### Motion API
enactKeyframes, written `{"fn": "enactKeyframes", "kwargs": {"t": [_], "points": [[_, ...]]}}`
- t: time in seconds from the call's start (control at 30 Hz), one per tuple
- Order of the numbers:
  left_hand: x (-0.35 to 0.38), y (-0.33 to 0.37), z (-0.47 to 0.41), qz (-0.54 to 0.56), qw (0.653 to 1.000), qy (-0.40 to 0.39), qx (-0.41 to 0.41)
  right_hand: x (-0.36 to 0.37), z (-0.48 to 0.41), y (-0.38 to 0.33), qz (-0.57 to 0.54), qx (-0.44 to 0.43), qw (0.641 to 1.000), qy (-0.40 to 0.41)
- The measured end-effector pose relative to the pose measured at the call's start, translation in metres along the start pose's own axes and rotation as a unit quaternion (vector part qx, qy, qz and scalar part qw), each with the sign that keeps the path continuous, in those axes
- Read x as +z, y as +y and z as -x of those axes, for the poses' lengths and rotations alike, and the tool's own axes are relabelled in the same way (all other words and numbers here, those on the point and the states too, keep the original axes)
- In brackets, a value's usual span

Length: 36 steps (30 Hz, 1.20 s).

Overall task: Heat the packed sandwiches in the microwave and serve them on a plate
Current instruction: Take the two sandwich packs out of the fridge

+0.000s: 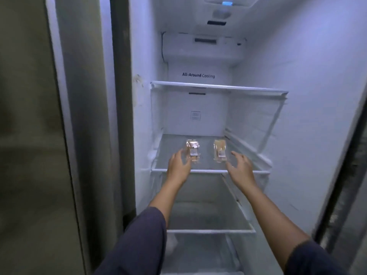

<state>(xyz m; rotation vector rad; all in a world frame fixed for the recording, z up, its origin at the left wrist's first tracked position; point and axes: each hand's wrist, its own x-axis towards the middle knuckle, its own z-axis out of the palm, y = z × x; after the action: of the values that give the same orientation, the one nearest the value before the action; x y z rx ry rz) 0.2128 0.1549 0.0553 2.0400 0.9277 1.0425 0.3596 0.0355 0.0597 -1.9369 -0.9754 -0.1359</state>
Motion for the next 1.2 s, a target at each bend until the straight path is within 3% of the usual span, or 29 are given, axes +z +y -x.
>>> {"fn": "enactKeyframes", "kwargs": {"t": [0.2, 0.33, 0.63, 0.93, 1.2], "points": [[0.045, -0.017, -0.062, 0.029, 0.996, -0.012, -0.084, 0.038, -0.078, 0.047, -0.003, 0.117, 0.992, -0.047], [0.074, -0.024, -0.088, 0.031, 0.996, 0.003, -0.088, 0.068, -0.097, 0.048, -0.017, 0.163, 0.986, -0.003], [0.078, -0.038, -0.115, -0.019, 0.992, -0.009, -0.126, 0.087, -0.112, 0.038, 0.062, 0.157, 0.986, 0.001], [0.052, -0.033, -0.106, 0.004, 0.994, 0.0, -0.109, 0.064, -0.115, 0.036, -0.018, 0.227, 0.972, -0.061], [0.037, -0.037, -0.096, 0.141, 0.974, -0.02, -0.177, 0.056, -0.106, 0.03, -0.075, 0.215, 0.972, -0.066]]}}
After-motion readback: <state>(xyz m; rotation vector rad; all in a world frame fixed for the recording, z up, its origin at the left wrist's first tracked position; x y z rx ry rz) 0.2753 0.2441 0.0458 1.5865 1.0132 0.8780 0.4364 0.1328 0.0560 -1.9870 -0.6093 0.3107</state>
